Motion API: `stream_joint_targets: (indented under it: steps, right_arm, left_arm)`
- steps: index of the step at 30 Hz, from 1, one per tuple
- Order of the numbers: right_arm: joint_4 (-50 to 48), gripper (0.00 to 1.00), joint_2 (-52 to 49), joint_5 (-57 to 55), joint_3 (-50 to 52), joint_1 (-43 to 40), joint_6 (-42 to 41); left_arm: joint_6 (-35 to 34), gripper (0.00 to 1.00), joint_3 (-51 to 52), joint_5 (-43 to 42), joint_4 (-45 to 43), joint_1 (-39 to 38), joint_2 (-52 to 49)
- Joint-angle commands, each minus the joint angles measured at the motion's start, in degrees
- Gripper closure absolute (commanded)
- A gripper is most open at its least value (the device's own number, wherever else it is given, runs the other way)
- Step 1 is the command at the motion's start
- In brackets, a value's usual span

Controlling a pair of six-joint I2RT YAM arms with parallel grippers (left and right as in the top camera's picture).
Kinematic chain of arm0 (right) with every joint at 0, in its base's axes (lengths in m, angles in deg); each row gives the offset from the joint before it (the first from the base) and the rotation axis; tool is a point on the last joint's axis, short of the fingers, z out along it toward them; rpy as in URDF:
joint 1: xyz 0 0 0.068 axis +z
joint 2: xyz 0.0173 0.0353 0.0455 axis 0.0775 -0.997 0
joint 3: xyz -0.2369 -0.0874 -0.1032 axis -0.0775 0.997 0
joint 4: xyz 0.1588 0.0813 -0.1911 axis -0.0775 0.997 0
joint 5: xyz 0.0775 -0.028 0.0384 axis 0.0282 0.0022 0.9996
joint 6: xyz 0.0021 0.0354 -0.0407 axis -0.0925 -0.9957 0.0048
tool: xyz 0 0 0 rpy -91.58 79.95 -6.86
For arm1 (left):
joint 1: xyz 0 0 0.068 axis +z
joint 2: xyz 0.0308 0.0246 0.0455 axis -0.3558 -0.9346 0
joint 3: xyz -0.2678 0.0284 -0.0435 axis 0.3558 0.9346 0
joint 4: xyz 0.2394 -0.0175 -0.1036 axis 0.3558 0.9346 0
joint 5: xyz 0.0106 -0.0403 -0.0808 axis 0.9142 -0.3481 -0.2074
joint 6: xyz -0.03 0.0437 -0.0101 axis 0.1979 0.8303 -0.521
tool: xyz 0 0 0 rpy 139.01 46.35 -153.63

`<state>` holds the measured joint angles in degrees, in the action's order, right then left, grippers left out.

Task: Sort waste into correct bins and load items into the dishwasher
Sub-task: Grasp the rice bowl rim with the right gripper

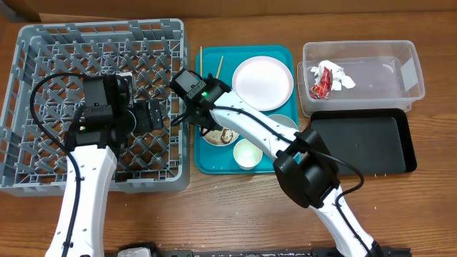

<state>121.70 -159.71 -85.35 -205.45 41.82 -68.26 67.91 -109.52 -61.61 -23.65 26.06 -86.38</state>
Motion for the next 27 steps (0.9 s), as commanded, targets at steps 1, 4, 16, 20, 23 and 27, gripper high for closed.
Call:
stream_joint_targets:
  steps: [1,4,16,20,23,27]
  right_arm:
    - [0.96,0.83,-0.70,0.24,0.20,0.17,1.53]
    - [1.64,0.83,-1.36,0.35,0.26,0.76,3.32]
    - [2.84,0.96,-1.86,1.79,0.20,2.21,9.20]
    - [4.50,0.96,-1.66,3.54,-2.12,1.92,13.60]
    - [8.79,0.96,-0.83,3.54,-6.05,1.29,16.24]
    - [17.75,0.96,0.44,3.52,-14.67,0.13,21.16]
  left_arm:
    - [0.74,0.00,-0.70,0.39,-0.07,-0.74,-0.35]
    - [0.74,0.00,-0.70,0.39,-0.07,-0.74,-0.35]
    - [0.74,0.00,-0.70,0.39,-0.07,-0.74,-0.35]
    - [0.74,0.00,-0.70,0.39,-0.04,-0.74,-0.35]
    - [0.74,0.00,-0.70,0.39,-0.04,-0.74,-0.35]
    - [0.74,0.00,-0.70,0.39,-0.07,-0.74,-0.35]
